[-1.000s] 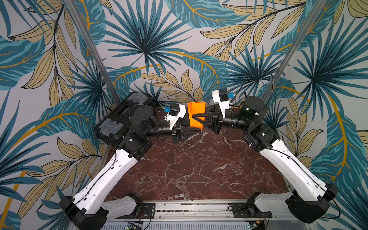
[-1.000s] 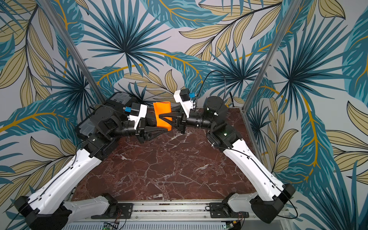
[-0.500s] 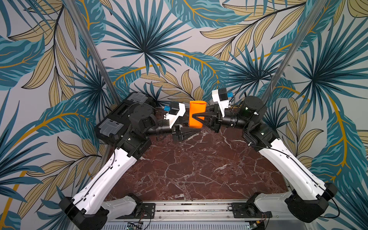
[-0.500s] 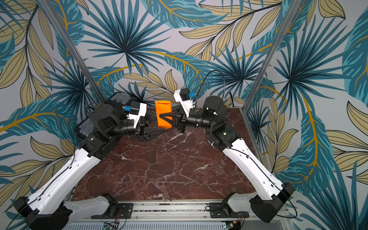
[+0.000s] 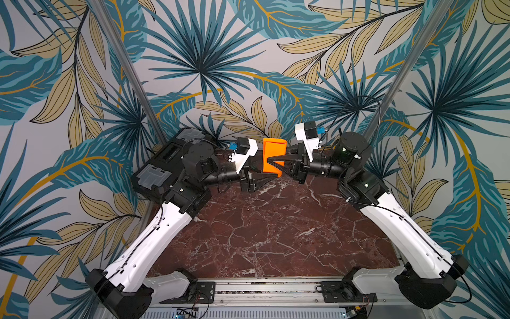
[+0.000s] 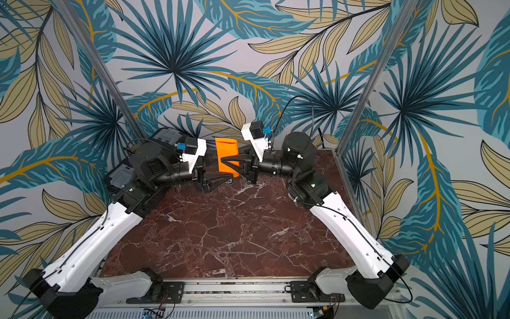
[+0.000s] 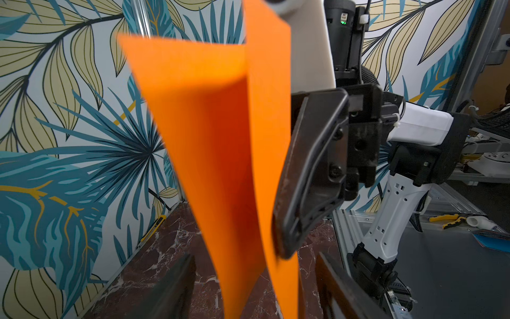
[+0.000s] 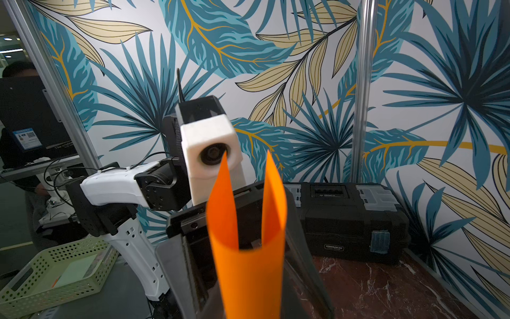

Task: Fold the square paper along the opposite sides
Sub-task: Fold the paper.

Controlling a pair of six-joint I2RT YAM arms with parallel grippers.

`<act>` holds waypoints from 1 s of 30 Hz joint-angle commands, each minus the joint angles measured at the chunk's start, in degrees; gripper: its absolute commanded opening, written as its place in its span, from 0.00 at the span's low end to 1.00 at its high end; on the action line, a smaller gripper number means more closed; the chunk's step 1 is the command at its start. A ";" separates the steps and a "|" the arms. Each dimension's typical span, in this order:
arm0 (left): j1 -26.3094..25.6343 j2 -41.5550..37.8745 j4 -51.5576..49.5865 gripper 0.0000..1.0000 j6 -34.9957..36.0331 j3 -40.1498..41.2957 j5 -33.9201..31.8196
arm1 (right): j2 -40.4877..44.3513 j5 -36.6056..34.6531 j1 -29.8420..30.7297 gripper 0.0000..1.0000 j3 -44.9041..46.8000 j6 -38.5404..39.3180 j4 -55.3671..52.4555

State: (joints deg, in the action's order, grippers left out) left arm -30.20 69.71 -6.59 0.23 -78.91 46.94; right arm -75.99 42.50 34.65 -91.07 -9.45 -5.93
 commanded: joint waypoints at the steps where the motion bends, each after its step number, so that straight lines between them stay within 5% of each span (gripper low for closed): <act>1: 0.49 0.20 -0.46 0.71 0.31 -2.69 -0.49 | 1.13 0.93 0.16 0.22 -1.02 0.75 -0.87; 12: 0.82 -0.81 -0.40 0.53 -0.41 -3.16 5.13 | 0.74 0.64 0.15 0.22 -0.38 1.71 -2.06; 30: 0.77 -0.10 0.78 0.43 -1.37 -2.97 6.56 | -0.46 0.57 0.16 0.22 -0.52 1.79 -2.33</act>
State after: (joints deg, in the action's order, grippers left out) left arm -29.63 69.76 -6.79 -0.78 -79.77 52.31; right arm -76.05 42.48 34.65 -91.09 -8.32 -8.05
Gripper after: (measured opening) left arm 0.449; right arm 0.221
